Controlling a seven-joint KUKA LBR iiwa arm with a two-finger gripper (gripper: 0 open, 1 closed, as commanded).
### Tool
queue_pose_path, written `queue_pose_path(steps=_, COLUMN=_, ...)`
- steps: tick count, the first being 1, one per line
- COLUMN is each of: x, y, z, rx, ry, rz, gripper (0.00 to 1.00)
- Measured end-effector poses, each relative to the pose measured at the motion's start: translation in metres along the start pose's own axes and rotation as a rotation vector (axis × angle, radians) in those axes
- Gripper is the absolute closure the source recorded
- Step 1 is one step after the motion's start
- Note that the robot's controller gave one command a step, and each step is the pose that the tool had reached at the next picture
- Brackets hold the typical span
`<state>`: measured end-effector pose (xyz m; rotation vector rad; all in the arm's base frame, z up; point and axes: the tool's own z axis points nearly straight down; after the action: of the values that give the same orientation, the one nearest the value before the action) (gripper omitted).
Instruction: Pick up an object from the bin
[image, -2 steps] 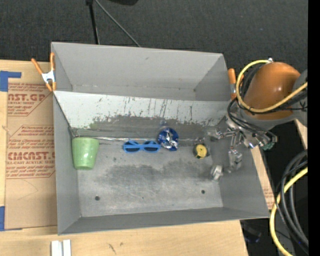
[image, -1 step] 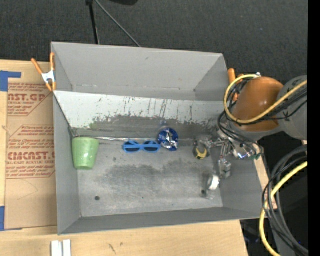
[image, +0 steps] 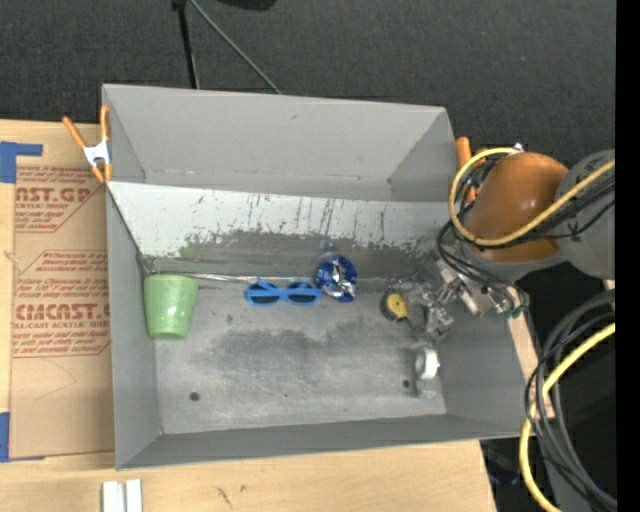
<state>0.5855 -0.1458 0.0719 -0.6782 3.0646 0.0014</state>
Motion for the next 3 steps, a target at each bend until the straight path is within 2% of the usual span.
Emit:
queue_pose_path(steps=1, x=0.002, y=0.000, z=0.001, rx=-0.003, ry=0.006, rz=0.000, gripper=0.00)
queue_pose_path(steps=2, x=0.037, y=0.028, z=0.000, rx=-0.005, ry=-0.017, rz=-0.523, gripper=0.00)
queue_pose_path(steps=3, x=0.075, y=0.082, z=0.001, rx=-0.001, ry=-0.003, rz=-0.600, gripper=0.00)
